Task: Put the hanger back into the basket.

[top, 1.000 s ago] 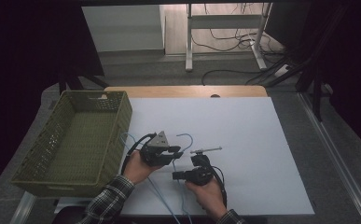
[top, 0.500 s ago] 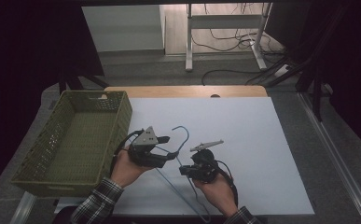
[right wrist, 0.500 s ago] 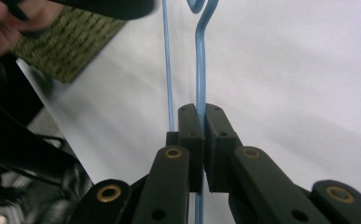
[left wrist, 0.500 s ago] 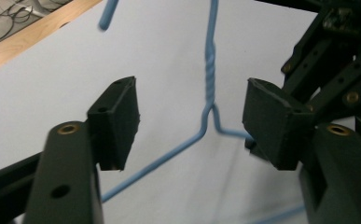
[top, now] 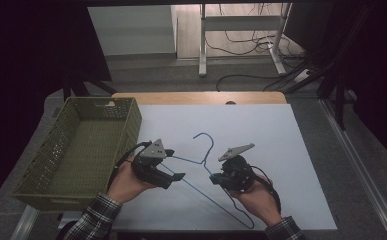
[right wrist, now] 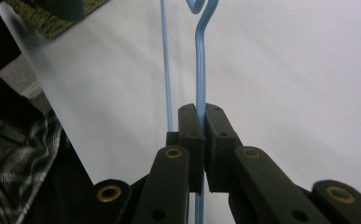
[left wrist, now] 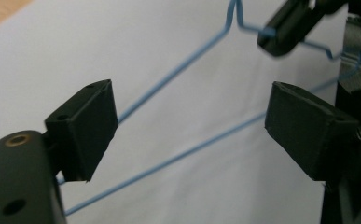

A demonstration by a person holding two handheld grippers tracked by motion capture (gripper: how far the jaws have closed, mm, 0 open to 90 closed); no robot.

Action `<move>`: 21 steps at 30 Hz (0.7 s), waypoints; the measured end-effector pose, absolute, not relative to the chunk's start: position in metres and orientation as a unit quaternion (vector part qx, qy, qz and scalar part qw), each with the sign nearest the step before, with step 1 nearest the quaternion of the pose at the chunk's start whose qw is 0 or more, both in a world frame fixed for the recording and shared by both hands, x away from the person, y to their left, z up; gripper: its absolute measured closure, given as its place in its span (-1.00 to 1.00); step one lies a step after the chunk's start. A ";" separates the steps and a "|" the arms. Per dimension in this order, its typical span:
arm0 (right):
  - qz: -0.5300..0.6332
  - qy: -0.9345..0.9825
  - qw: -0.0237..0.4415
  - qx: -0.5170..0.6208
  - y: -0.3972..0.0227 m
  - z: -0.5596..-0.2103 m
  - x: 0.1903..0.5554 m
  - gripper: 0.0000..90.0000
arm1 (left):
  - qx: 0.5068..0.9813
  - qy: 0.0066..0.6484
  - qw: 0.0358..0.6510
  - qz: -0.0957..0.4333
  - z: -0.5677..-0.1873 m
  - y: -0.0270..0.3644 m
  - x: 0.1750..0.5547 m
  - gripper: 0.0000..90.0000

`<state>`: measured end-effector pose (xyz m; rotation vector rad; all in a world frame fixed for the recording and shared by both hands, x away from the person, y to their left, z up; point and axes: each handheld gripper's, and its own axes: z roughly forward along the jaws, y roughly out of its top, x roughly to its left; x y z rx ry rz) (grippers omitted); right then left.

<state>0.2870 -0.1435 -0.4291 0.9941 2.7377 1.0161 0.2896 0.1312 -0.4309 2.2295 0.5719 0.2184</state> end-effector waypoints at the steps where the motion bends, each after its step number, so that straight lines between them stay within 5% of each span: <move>1: 0.329 0.887 0.028 0.322 -0.143 -0.429 0.287 0.94 | 0.883 0.226 0.403 0.086 -0.431 0.131 0.290 -0.65; 12: 0.309 0.917 0.015 0.253 -0.156 -0.411 0.278 0.94 | 0.905 0.188 0.374 0.071 -0.426 0.129 0.282 -0.56; 21: 0.287 0.937 0.005 0.200 -0.148 -0.410 0.274 0.94 | 0.926 0.146 0.346 0.041 -0.427 0.123 0.281 0.03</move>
